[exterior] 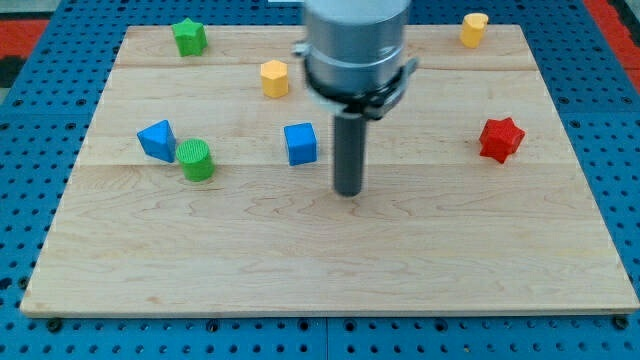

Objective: Move the blue cube towards top center

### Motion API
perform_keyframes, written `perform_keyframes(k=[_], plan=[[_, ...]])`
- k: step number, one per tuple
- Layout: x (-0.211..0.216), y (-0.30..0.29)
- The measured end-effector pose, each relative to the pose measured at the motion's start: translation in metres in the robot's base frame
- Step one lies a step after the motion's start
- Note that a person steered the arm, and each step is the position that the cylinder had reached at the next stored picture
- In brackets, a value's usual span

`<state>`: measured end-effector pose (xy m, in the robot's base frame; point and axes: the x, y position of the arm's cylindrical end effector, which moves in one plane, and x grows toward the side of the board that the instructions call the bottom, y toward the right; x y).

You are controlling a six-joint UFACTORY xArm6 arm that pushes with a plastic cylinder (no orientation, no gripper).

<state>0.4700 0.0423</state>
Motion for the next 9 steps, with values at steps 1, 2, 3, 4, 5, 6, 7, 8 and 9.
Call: perform_keyframes(k=[1, 2, 3, 4, 5, 6, 7, 8, 9], plan=[[-0.053, -0.021], [-0.073, -0.06], [-0.084, -0.095], [-0.099, -0.116], [-0.037, -0.091], [0.012, -0.017], [0.006, -0.025], [-0.052, -0.017], [-0.032, -0.098]])
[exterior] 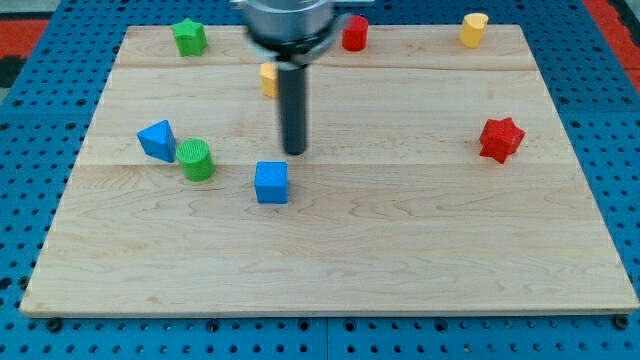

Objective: Move the blue cube towards top center

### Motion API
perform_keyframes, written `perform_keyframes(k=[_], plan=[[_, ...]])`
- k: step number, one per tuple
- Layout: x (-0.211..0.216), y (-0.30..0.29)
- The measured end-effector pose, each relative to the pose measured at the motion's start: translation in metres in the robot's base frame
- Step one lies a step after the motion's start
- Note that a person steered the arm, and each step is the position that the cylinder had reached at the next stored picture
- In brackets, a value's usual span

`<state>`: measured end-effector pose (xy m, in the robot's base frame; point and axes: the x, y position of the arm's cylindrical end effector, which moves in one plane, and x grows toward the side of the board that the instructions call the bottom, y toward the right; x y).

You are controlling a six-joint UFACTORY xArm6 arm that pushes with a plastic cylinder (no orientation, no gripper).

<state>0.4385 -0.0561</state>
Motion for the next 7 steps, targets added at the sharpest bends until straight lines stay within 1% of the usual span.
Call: perform_keyframes(k=[1, 2, 3, 4, 5, 6, 7], plan=[[0.066, 0.01], [0.079, 0.018], [0.077, -0.067], [0.077, -0.123], [0.11, -0.098], [0.099, -0.014], [0.108, -0.041]])
